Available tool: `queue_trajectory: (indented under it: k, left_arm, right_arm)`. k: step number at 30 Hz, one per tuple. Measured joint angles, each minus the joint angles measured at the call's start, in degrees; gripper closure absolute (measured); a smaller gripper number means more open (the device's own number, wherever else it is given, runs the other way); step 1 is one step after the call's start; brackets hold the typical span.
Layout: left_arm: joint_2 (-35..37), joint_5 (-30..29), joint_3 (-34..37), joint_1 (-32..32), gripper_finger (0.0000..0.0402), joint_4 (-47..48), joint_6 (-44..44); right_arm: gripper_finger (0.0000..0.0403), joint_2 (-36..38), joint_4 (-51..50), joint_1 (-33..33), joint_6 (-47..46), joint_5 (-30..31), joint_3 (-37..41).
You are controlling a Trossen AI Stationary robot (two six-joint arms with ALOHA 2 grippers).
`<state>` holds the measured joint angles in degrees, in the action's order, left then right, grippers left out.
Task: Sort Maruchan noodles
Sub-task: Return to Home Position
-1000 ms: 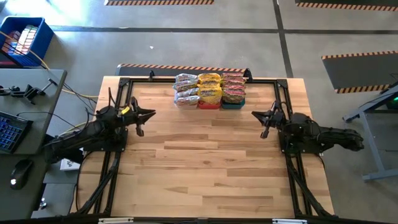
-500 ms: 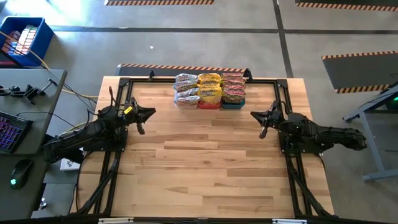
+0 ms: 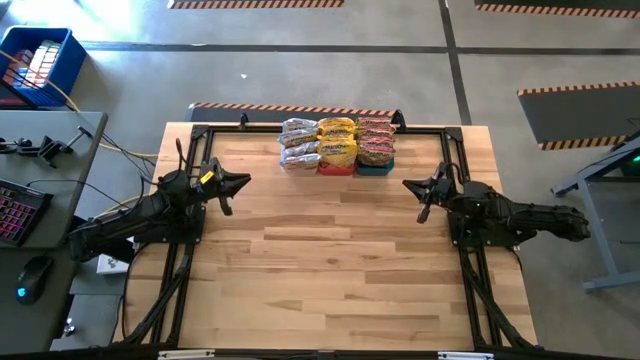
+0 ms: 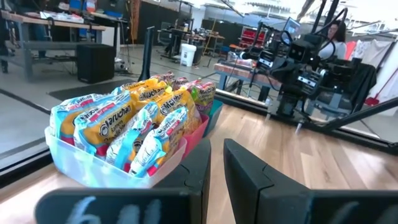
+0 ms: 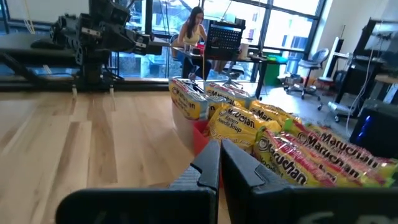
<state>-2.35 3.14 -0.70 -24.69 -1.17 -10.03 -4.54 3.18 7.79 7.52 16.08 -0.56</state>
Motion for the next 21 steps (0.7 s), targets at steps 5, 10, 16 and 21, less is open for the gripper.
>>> queue_trajectory:
  k: [5,10,16,21]
  left_arm:
    - [0.00,0.02,0.02,0.00,0.0367,0.00,-0.25]
    - [0.00,0.02,0.02,0.00,0.0367,0.00,-0.27]
    - [0.00,0.04,0.02,0.00,0.0367,0.01,-0.30]
    - [0.00,0.04,0.02,0.00,0.0367,0.00,-0.32]
  right_arm:
    - [0.0401,0.00,-0.02,0.00,4.96,0.00,0.00]
    - [0.0401,0.00,-0.02,0.00,5.43,0.00,0.00]
    - [0.0401,0.00,-0.02,0.00,5.40,0.00,0.00]
    - [0.0401,0.00,-0.02,0.00,5.40,0.00,0.00]
